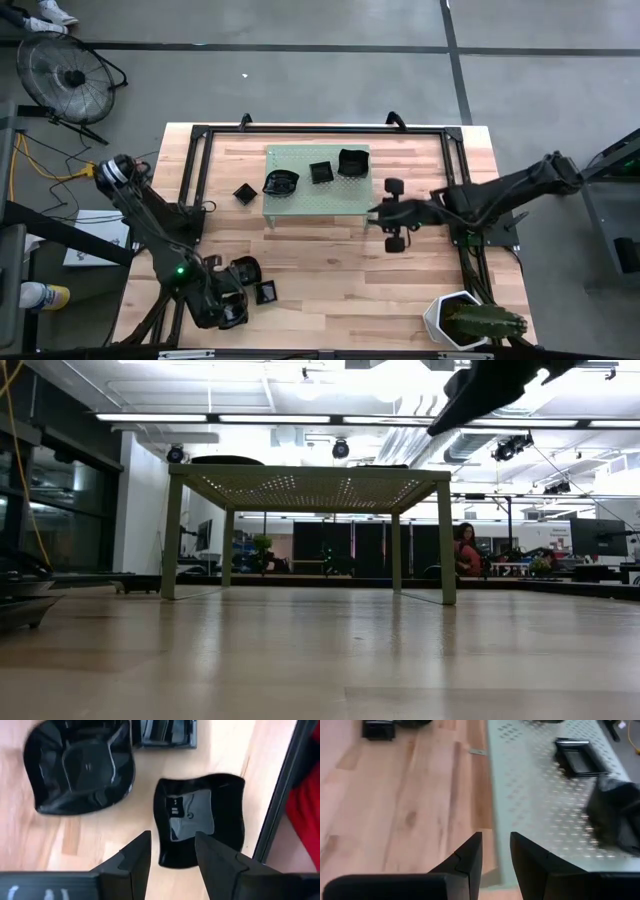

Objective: Pick & Place Mini shaped plates
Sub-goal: Stack the distorted square plate on top of the other distorted square plates on the shelf

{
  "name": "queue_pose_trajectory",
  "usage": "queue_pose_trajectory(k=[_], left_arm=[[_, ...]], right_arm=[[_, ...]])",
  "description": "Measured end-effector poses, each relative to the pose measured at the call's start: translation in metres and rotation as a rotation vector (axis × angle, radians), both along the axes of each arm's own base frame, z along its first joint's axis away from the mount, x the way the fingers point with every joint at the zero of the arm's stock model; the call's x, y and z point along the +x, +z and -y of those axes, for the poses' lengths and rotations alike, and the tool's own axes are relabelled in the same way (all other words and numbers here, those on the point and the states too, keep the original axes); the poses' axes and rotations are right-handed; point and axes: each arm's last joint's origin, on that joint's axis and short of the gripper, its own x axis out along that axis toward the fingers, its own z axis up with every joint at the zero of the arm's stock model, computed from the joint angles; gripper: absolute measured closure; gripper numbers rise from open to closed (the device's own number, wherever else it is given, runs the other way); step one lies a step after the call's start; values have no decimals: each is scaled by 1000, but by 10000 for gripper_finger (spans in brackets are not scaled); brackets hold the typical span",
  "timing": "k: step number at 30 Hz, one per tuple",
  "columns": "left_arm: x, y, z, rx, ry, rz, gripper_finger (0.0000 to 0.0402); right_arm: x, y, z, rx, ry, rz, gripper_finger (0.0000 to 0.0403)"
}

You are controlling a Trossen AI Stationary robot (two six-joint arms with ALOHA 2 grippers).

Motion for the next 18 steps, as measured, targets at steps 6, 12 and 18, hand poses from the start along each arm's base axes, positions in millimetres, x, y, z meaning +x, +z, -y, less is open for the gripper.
queue_pose_trajectory(k=[6, 12, 18], left_arm=[[2, -11, 4, 2, 47, -85, 252], [4, -22, 9, 8, 79, -142, 252], [5, -30, 11, 30, 84, -172, 252]], right_arm=[[-12, -19, -18, -7, 10, 82, 308], [-23, -30, -33, 15, 32, 129, 309], [-29, -34, -49, 3, 64, 180, 309]])
